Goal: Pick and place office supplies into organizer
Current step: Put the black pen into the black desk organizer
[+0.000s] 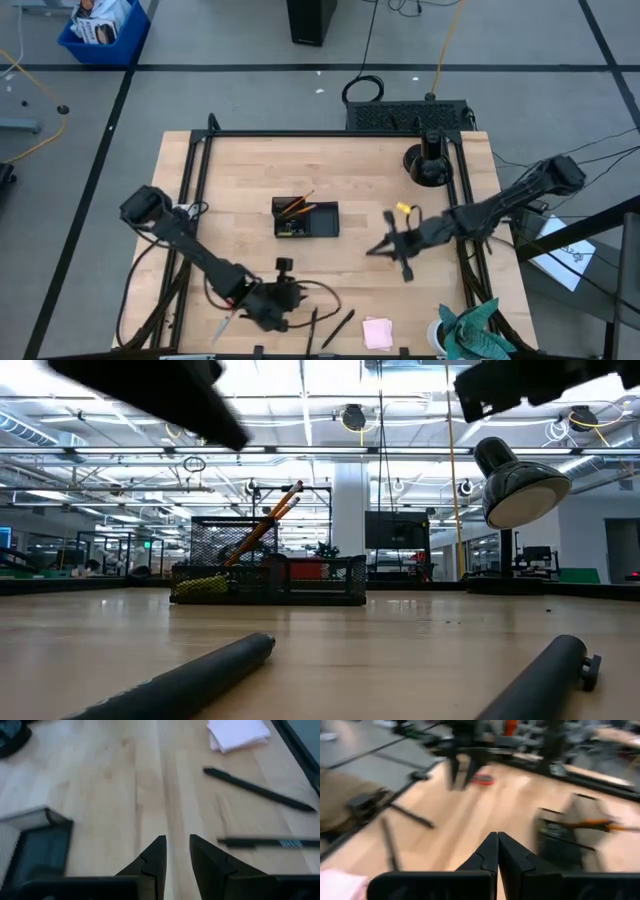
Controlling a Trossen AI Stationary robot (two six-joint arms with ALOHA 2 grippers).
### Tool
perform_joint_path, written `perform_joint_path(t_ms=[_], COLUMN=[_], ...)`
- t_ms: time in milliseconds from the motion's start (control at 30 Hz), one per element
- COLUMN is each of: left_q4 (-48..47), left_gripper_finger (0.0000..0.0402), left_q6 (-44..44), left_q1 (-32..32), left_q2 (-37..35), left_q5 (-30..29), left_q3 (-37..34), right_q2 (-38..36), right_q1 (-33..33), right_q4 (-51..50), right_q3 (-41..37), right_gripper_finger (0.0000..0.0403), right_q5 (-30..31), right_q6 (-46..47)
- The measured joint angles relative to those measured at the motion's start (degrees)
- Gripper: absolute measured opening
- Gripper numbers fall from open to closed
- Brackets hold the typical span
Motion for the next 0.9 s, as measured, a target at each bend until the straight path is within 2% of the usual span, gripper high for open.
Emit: perform_joint_path(t_ms=[167,400,567,667,767,900], left_q4=[7.2,13.1,13.8,13.7,14.4,16.6], left_gripper_finger=[0.009,0.009,0.009,0.009,0.009,0.009], left_q6=[-5.1,-7.9,-10.1,-14.0,-18.3,-21.0], left_q1=[-2.6,-2.5,-2.5,-2.9,-3.4,-5.2], left_q2=[0.0,-0.1,-0.1,-0.1,0.7,3.9], left_q5=[-0.4,-0.1,0.0,0.1,0.2,1.1], left_q3=[-5.7,-6.9,-6.9,-6.9,-6.8,-6.8], right_q2=[11.0,26.0,34.2,38.0,41.3,44.3], right_q1=[7.0,13.7,16.0,16.6,16.6,16.3], right_q4=[-0.2,-0.1,-0.2,-2.0,-2.1,-1.3], right_q3=[4.2,10.9,17.8,20.7,21.9,22.2], right_gripper_finger=[0.0,0.0,0.0,0.0,0.0,0.0], right_q5=[-5.1,-5.1,-5.4,-8.9,-11.5,-11.3], right_q6=[5.1,12.7,13.3,14.0,15.9,17.7])
